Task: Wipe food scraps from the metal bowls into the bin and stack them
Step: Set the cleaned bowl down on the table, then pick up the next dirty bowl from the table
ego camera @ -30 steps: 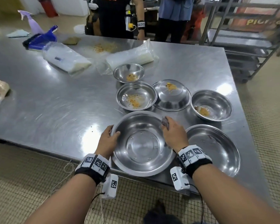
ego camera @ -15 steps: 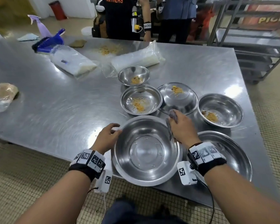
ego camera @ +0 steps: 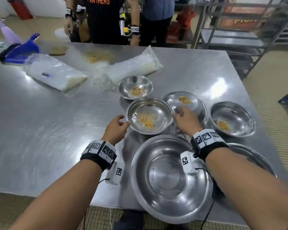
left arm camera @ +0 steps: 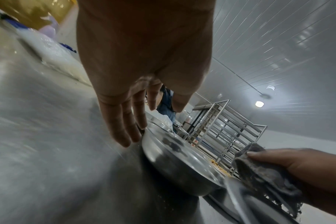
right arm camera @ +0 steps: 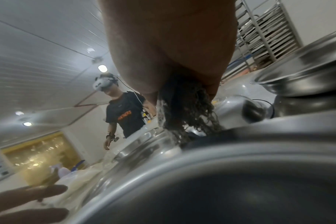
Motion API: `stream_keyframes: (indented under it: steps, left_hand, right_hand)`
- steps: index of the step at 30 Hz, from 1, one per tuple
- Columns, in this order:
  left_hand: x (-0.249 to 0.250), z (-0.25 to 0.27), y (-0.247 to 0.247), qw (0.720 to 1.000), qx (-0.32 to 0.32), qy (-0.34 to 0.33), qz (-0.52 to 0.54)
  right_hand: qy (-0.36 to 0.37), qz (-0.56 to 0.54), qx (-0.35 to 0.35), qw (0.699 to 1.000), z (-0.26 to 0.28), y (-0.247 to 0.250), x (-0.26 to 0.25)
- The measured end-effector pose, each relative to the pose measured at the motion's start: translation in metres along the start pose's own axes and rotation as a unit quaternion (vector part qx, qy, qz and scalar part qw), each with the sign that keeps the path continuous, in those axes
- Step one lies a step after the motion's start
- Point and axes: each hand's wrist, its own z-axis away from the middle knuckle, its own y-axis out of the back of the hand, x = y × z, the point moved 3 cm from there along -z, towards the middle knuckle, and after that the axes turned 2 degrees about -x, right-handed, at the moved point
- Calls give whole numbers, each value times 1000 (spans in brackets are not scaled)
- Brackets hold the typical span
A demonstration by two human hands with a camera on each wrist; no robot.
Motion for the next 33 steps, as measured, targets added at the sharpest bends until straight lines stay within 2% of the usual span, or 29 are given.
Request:
stream_keyframes:
  steps: [3,9,13,17,24,30,33]
  left_hand:
    - [0,-24,-4,999,-28,22,26]
    - [-25,-61,-15,996,-78,25,45]
    - [-23,-57,-15,988,-92,51,108]
    - [-18,-50,-15,985,-104,46,130]
    - [14,-37,-12,982,-111,-29,151]
    - [55,-35,-9,971,-105,-143,158]
    - [73,-33,-17,966,-112,-180,147]
  right_hand:
    - [-33,14,-9,999,-14,-14,-5]
    - [-90,17,-15,996,-28,-30,-9]
    - [-103,7,5,995,-31,-33,-8]
    - [-120,-4,15,993,-28,-28,-5]
    - [-98,-44,83,991,-20,-5,-9]
    - [-22,-92,218,971,2,22,-14]
    - [-17,-118,258,959,23,34,-7]
